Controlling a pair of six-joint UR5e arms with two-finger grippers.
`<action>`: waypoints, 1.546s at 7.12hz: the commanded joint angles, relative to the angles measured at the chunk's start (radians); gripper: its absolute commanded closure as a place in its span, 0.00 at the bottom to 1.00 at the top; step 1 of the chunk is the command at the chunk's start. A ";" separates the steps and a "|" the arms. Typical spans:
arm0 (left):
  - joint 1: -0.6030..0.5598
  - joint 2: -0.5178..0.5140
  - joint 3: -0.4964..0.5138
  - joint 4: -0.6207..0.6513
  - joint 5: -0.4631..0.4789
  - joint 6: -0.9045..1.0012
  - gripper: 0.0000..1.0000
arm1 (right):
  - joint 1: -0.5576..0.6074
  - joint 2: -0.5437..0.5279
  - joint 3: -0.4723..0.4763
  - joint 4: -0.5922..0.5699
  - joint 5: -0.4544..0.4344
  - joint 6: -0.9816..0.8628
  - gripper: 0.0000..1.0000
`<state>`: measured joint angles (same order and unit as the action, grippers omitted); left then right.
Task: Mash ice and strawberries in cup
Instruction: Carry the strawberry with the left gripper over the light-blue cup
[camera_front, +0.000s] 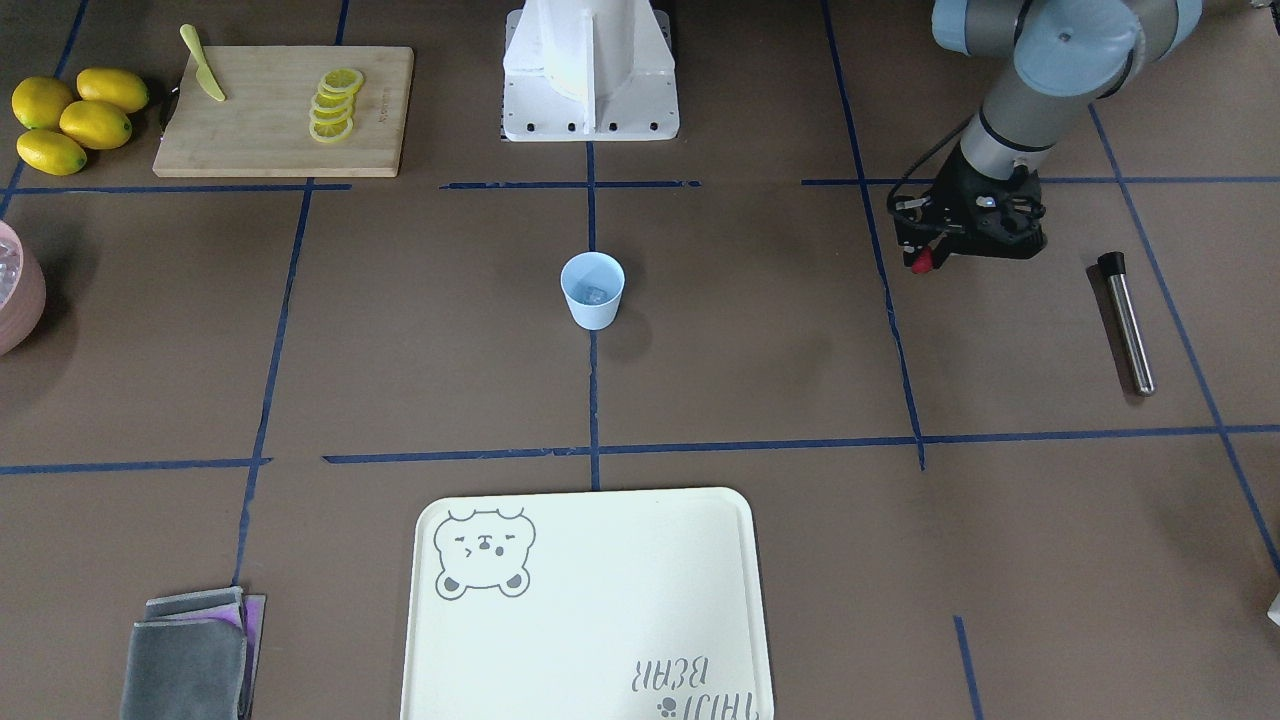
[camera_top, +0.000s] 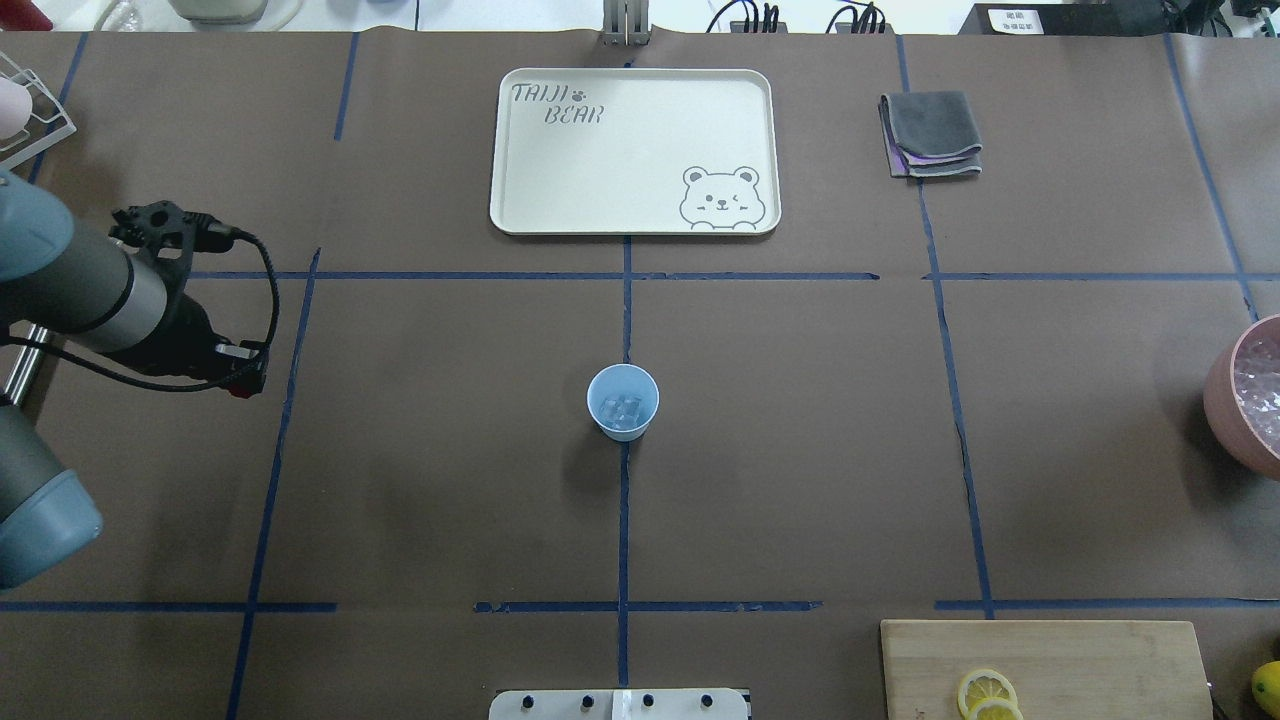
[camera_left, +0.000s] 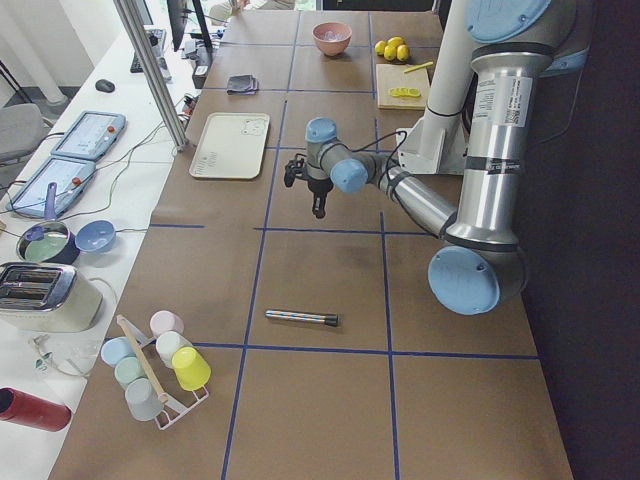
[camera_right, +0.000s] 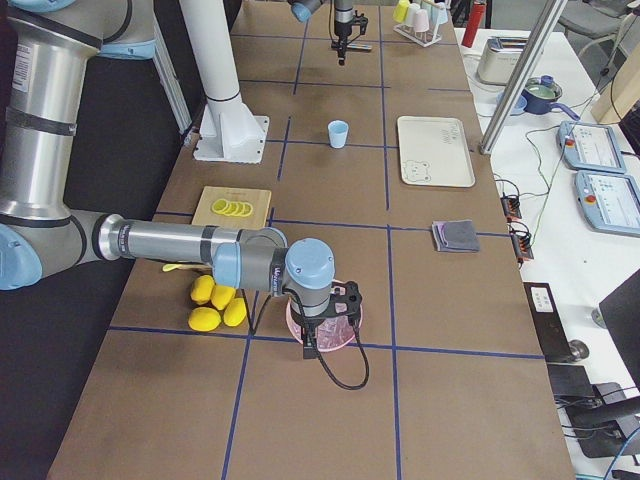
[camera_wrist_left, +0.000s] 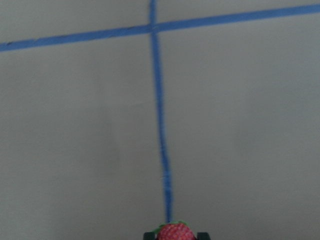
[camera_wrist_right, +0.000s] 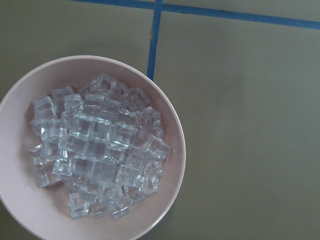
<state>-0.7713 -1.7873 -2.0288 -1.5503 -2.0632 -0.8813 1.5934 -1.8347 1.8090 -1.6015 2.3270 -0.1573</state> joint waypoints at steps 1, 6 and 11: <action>0.065 -0.253 0.004 0.220 0.005 -0.118 1.00 | 0.000 -0.001 0.003 0.000 0.002 0.001 0.00; 0.250 -0.673 0.341 0.216 0.130 -0.450 1.00 | 0.000 -0.001 0.004 0.000 0.003 -0.001 0.00; 0.282 -0.693 0.375 0.193 0.198 -0.470 0.01 | 0.000 -0.001 0.009 0.000 0.003 0.001 0.00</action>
<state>-0.4903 -2.4791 -1.6520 -1.3580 -1.8701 -1.3519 1.5938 -1.8362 1.8156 -1.6008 2.3301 -0.1577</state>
